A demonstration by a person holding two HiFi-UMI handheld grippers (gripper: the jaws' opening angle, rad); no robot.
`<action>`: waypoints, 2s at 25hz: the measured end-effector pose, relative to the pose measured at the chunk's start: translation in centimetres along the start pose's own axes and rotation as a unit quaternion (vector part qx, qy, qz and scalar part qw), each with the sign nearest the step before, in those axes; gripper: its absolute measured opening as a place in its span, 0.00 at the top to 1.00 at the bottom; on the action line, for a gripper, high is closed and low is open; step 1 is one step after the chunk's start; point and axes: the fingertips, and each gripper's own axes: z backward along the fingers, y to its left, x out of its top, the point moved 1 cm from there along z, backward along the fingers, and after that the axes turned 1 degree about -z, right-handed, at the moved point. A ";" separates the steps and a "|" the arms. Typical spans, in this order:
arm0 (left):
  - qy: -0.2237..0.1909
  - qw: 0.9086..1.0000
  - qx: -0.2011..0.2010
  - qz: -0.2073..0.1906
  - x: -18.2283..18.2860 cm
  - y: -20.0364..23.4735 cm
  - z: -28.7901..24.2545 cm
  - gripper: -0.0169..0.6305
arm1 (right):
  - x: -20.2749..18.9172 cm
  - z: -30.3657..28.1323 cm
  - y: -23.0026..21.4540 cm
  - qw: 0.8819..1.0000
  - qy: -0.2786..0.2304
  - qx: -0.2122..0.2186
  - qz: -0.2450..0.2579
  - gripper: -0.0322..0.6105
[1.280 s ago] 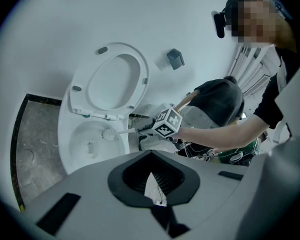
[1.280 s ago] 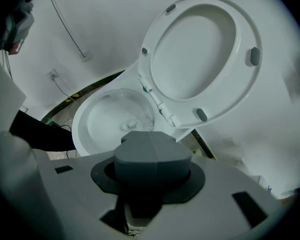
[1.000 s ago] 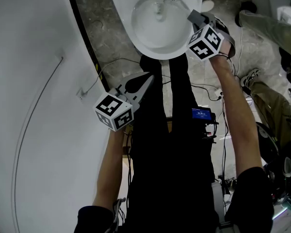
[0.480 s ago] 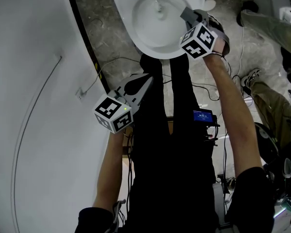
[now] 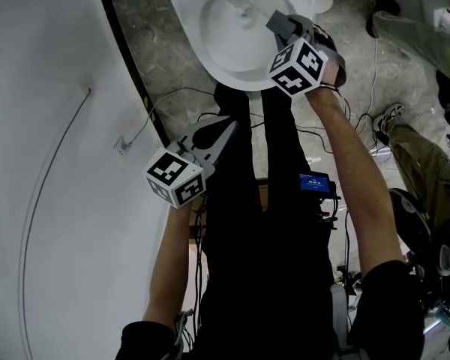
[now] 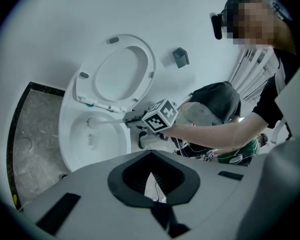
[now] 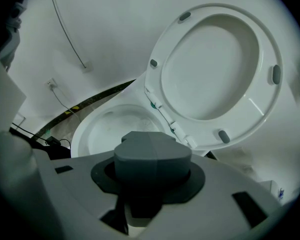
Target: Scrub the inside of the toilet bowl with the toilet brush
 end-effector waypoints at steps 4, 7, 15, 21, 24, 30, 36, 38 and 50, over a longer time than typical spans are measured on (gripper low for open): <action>0.001 1.000 -0.002 0.001 -0.2 0.2 -0.4 0.96 | 0.6 -0.6 1.1 0.999 -0.007 0.019 -0.028 0.70; 0.004 1.000 -0.001 0.002 -0.4 0.3 -0.5 0.96 | 0.8 -1.0 1.9 0.998 -0.013 0.035 -0.049 0.70; 0.009 1.000 0.006 0.007 -1.7 0.8 -0.2 0.96 | 2.4 -2.2 3.4 0.993 -0.052 0.057 -0.092 0.70; 0.015 1.000 0.008 0.013 -3.0 1.0 -0.3 0.96 | 2.6 -2.6 4.2 0.990 -0.066 0.065 -0.104 0.70; 0.018 1.000 0.007 0.015 -3.2 1.0 -0.7 0.96 | 2.4 -2.2 4.8 0.988 -0.073 0.071 -0.116 0.70; 0.018 1.000 0.003 0.013 -3.4 0.5 -1.1 0.96 | 2.0 -1.2 6.8 0.984 -0.079 0.090 -0.130 0.70; 0.019 1.000 0.002 0.011 -3.4 0.2 -1.5 0.96 | 1.0 -0.5 8.5 0.982 -0.077 0.117 -0.123 0.70; 0.020 1.000 0.002 0.011 -3.5 0.3 -1.5 0.96 | 0.6 -0.2 9.1 0.982 -0.079 0.127 -0.118 0.70; 0.021 1.000 -0.002 0.009 -3.4 0.0 -2.7 0.96 | -2.5 1.1 11.5 0.979 -0.068 0.180 -0.064 0.70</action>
